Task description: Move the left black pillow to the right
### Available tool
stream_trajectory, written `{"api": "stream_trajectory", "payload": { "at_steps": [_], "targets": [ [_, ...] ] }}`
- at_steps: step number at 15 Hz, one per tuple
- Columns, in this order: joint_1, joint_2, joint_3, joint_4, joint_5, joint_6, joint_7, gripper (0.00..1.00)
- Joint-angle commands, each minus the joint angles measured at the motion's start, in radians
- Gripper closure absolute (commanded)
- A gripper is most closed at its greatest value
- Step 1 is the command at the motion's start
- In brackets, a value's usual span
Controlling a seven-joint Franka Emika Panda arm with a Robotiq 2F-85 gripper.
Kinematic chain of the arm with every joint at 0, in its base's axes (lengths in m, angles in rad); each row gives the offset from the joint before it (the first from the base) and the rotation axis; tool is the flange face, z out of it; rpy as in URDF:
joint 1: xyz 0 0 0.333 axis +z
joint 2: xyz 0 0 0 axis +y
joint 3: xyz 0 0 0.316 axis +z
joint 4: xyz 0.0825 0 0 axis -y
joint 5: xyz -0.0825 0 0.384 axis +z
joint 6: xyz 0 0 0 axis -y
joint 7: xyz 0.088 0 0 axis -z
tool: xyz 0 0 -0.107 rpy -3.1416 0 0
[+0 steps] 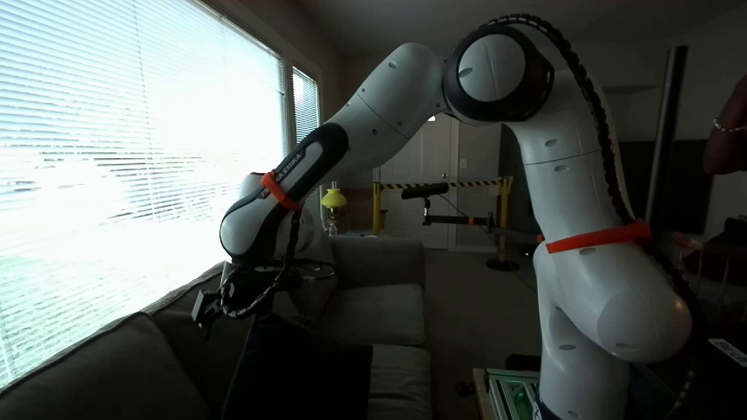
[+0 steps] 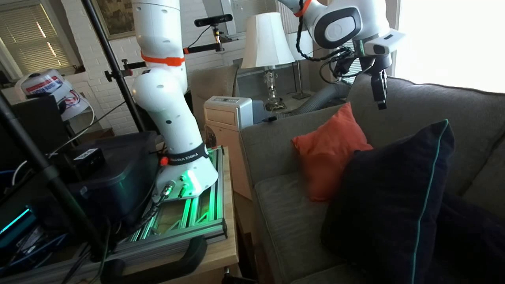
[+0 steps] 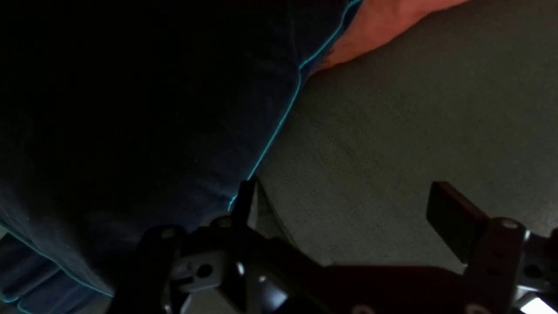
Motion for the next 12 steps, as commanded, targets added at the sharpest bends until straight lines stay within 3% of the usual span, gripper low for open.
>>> {"api": "stream_trajectory", "payload": {
  "at_steps": [1,7,12],
  "targets": [
    [-0.048,-0.089,0.056,-0.061,0.026,-0.111,-0.203,0.0],
    [-0.062,-0.147,0.058,-0.1,-0.028,-0.325,-0.448,0.0],
    [-0.063,-0.167,0.04,-0.097,-0.197,-0.508,-0.532,0.0]
  ]
}}
